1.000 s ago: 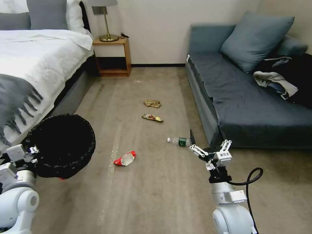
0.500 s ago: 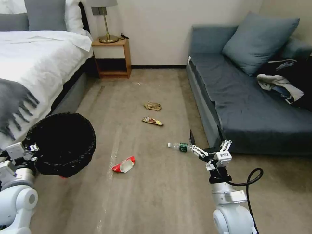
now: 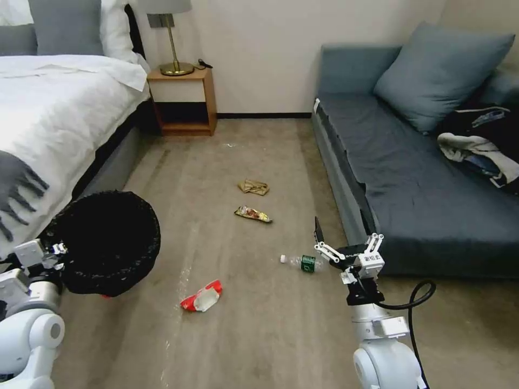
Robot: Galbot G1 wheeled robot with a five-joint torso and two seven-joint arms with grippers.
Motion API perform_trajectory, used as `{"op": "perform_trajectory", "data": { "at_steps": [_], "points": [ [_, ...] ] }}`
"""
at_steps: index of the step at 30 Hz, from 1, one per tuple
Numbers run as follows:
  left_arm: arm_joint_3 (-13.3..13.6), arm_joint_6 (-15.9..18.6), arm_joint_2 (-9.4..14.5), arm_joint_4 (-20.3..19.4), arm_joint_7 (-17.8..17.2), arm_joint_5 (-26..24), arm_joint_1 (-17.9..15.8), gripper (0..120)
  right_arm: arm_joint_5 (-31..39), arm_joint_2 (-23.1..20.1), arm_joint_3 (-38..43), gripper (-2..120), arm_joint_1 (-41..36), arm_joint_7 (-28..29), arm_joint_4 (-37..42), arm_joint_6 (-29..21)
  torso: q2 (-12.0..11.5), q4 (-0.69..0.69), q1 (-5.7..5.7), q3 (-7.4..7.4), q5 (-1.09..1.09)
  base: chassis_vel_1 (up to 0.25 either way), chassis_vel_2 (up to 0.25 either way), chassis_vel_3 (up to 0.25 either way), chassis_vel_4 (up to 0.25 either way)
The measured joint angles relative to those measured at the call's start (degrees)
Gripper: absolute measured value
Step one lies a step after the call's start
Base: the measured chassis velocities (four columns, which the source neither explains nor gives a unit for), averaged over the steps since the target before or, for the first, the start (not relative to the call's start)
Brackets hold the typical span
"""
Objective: Pick up the trash bin, then pick up the garbage on the floor and place it into the trash bin.
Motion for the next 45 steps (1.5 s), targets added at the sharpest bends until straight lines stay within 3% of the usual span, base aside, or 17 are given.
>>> {"op": "perform_trajectory", "data": {
  "at_steps": [25, 30, 33, 35, 38, 40, 43, 45],
  "points": [
    [0.82, -0.42, -0.85, -0.23, 1.59, 1.17, 0.54, 6, 0.06, -1.0, -1.45, 100, 0.49, -0.2, -0.25, 1.44, 0.0, -0.01, 0.01, 0.01, 0.0, -0.136, 0.132, 0.137, -0.134],
    [0.78, -0.43, -0.83, -0.25, 1.63, 1.36, 0.51, 6, -0.09, -6.91, -5.19, 100, 1.76, 0.94, -0.91, -1.76, 0.0, -0.01, 0.0, 0.0, 0.0, -0.022, 0.026, 0.029, -0.022],
    [0.78, -0.43, -0.82, -0.08, 1.65, 1.74, 0.27, 6, 2.98, -14.77, -12.06, 100, 4.43, 2.16, -1.34, -10.01, 0.0, 0.0, 0.0, 0.0, 0.0, 0.0, 0.0, 0.0, 0.0],
    [0.78, -0.42, -0.82, 0.05, 1.64, 1.86, 0.23, 6, 3.96, -15.97, -13.36, 100, 5.03, 2.11, -1.5, -11.27, 0.0, -0.01, 0.0, 0.0, 0.01, 0.0, 0.0, 0.0, 0.0],
    [0.87, -0.38, -1.06, 0.78, 1.65, 2.76, -0.13, 6, 11.53, -23.06, -24.87, 100, 12.36, -1.36, -4.7, -18.47, 0.0, -0.01, 0.0, 0.0, -0.01, 0.0, 0.0, 0.0, 0.0],
    [0.87, -0.36, -1.1, 0.89, 1.65, 2.87, -0.17, 6, 12.18, -23.65, -26.53, 100, 13.57, -2.17, -5.42, -19.16, 0.0, -0.01, 0.0, 0.0, 0.0, 0.0, 0.0, 0.0, 0.0],
    [0.61, -0.14, -1.26, 1.1, 1.69, 3.31, -0.16, 6, 13.38, -25.18, -36.75, 100, 24.23, -10.13, -13.1, -22.29, 0.0, 0.0, 0.0, 0.0, 0.0, 0.0, 0.0, 0.0, 0.0],
    [0.41, -0.09, -1.29, 1.11, 1.72, 3.39, -0.12, 6, 13.24, -24.84, -39.36, 100, 27.28, -12.39, -15.9, -22.88, 0.0, 0.01, 0.0, 0.0, -0.01, 0.0, 0.0, 0.0, 0.0]
  ]
}}
